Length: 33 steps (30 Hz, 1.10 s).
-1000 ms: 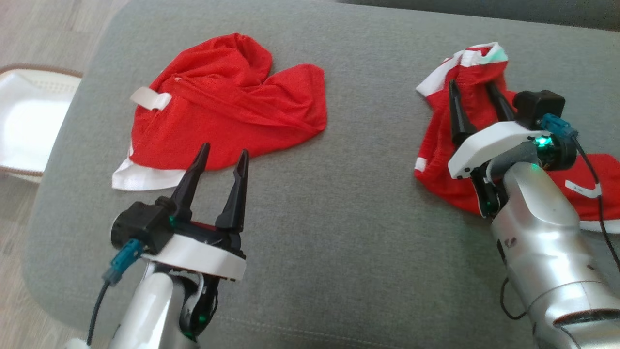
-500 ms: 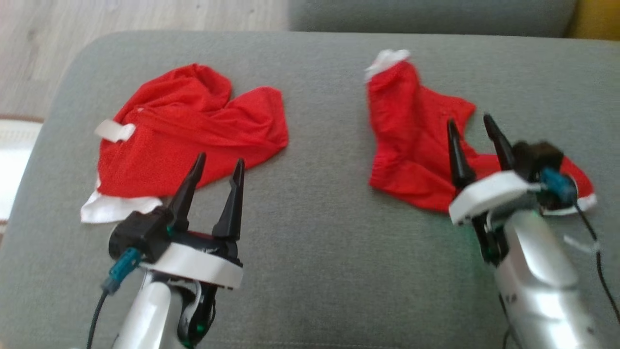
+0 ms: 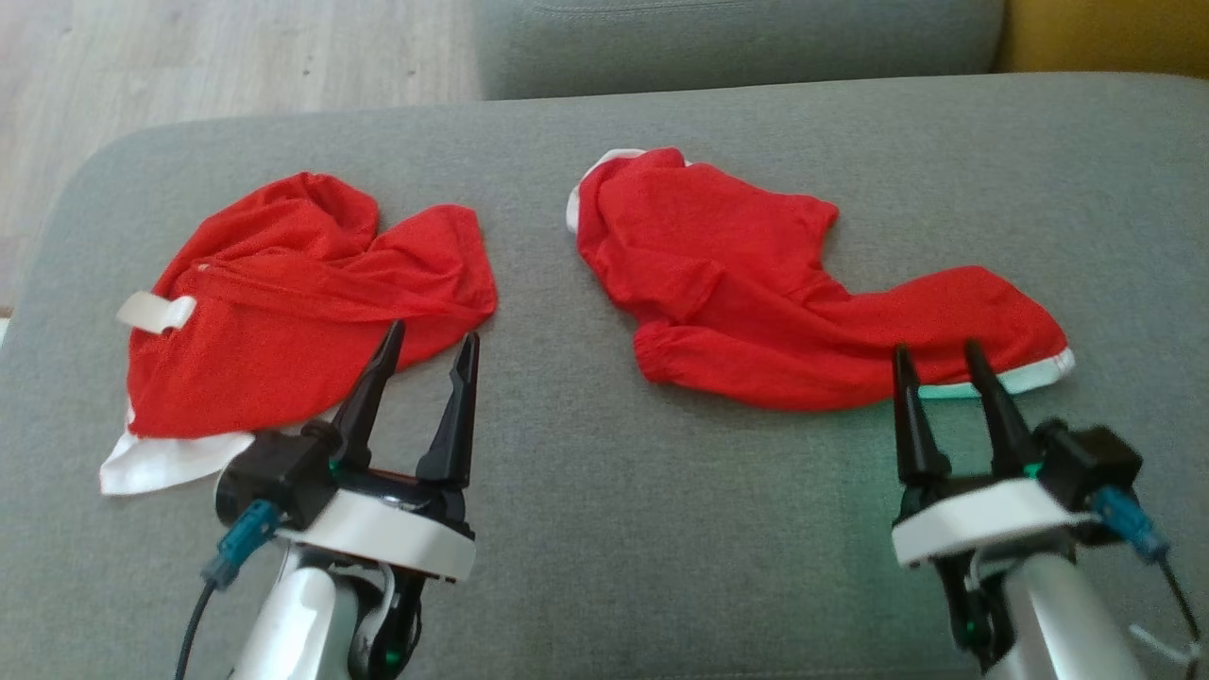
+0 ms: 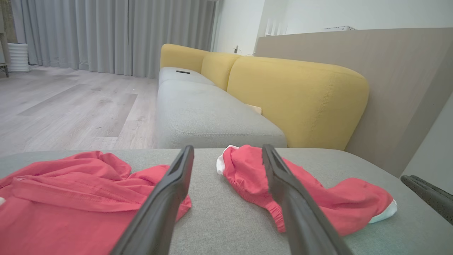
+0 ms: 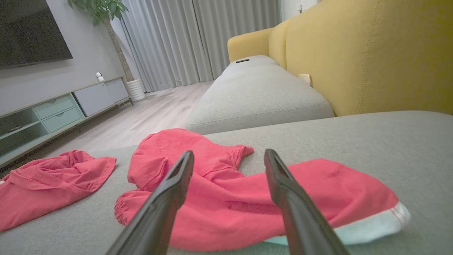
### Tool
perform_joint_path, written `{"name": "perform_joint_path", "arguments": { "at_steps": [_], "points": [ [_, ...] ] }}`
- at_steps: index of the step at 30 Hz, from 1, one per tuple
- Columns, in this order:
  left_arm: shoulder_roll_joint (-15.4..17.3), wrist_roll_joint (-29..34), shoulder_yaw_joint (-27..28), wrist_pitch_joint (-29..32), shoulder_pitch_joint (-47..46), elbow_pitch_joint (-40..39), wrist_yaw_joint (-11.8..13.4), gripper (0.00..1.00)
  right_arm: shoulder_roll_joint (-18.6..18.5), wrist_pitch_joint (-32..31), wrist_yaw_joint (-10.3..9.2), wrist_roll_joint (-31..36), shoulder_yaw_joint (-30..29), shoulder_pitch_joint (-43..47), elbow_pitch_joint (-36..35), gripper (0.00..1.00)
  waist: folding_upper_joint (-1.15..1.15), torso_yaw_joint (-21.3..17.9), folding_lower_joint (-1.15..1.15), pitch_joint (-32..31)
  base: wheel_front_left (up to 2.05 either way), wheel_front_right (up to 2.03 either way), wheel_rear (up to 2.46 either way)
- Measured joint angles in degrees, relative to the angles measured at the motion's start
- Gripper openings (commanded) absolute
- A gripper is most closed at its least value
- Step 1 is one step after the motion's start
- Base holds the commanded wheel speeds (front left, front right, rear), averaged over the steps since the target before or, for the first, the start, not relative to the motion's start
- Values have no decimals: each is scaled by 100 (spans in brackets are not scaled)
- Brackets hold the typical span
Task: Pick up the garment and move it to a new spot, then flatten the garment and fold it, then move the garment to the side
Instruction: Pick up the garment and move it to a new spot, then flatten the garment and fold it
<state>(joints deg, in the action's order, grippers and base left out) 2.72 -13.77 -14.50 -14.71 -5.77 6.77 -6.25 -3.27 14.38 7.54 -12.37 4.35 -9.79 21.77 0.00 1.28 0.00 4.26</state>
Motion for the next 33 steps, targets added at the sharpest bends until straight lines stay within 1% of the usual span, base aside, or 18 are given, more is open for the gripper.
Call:
{"name": "perform_joint_path", "arguments": {
  "at_steps": [5,10,13,16,19,23,25,29,33],
  "points": [
    [-1,-1,2,0,2,-40,0,100,33,0,0,-56,93,402,-290,100,0,-130,0,-16,0,0,0],
    [0,-3,-5,0,2,-64,-1,100,40,0,0,5,85,404,-396,100,0,-124,0,-18,0,0,0],
    [0,-9,-41,0,0,-81,-1,100,40,0,0,129,77,395,-461,100,0,-48,0,40,0,0,0],
    [0,-9,-77,0,-3,-93,-1,100,38,0,0,293,258,339,-487,100,0,27,0,123,0,0,0],
    [0,-10,-113,0,-22,-93,-3,100,38,-2,0,513,622,191,-453,100,0,120,0,231,0,0,0],
    [-1,-69,-137,0,-67,-90,-5,100,0,-154,0,875,1150,-183,-186,100,0,292,0,378,0,0,0],
    [0,-71,-151,0,-113,-87,-5,100,-109,-291,0,1033,1384,-376,41,100,0,403,0,441,0,0,0],
    [-1,-154,-187,0,-227,-76,-3,100,-268,-436,0,1128,1644,-629,512,100,0,628,0,538,0,0,0],
    [-1,-156,-226,0,-246,-59,1,100,-349,-543,0,1289,1723,-886,970,100,0,818,0,610,0,0,0]
  ]
}}
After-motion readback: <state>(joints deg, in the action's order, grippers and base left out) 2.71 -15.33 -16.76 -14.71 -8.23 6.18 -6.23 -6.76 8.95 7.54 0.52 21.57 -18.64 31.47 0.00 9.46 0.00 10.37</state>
